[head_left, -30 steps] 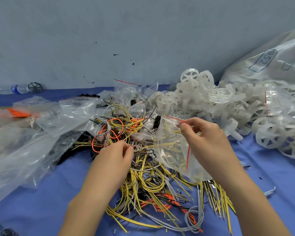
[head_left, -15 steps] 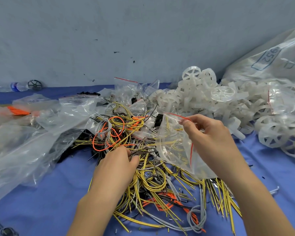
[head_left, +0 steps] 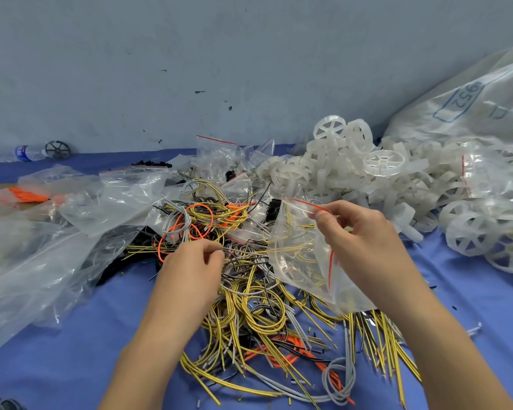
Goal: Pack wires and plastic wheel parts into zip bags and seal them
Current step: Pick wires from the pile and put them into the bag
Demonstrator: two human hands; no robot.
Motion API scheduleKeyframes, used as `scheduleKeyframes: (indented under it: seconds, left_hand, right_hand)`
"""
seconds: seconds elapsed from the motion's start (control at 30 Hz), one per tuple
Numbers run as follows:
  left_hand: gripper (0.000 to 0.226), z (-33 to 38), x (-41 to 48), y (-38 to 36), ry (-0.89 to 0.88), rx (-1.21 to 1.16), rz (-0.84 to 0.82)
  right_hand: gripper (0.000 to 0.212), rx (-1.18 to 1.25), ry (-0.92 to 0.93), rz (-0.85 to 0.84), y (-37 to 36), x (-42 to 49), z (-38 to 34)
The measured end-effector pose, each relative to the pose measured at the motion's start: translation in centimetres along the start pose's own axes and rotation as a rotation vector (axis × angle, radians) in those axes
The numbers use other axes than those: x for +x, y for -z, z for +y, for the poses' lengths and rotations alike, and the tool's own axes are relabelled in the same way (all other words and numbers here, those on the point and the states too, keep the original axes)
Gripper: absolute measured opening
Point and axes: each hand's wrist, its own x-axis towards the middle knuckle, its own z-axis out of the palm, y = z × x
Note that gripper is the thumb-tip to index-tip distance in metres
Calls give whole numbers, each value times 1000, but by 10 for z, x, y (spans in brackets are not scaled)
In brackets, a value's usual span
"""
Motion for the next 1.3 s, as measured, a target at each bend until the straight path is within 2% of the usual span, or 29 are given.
scheduleKeyframes:
  seconds: [0.37,0.47,0.57,0.63,0.7,0.8,0.87,0.93,1.07,1.13,1.23,1.3]
  left_hand:
    - [19,10,1,36,-146,-115,278]
    - [16,4,5,50,-93,-271,330]
    - [18,-3,12,58,41,-582,356]
    - [16,-2,13,59,151,-893,276]
    - [12,2,12,56,244,-1163,108]
    - [10,9,8,46,348,-1362,-87]
    - [19,14,3,41,380,-1438,-173]
    - [30,19,1,37,376,-1472,-215]
    - [33,29,-2,32,319,-1456,-295]
    - [33,33,-5,31,288,-1426,-372]
    - [29,36,-9,29,234,-1331,-460]
    - [28,37,-10,29,155,-1146,-382]
  right_hand:
    - [17,-43,17,-86,-2,-2,-2]
    - [19,-80,29,-127,-3,-3,-3]
    - [17,-113,48,-158,-3,-4,-4]
    - [16,-123,49,-162,-4,-5,-5]
    - [16,-121,51,-161,-6,-6,-7]
    - [19,-118,68,-156,-12,-8,-10]
    - [26,-129,104,-161,-16,-10,-14]
    - [35,-134,158,-152,-20,-10,-21]
    - [45,-101,248,-165,-30,-8,-37]
    - [42,-42,270,-189,-38,-8,-43]
    - [20,77,280,-187,-45,-9,-46]
    - [22,113,274,-168,-45,-8,-46]
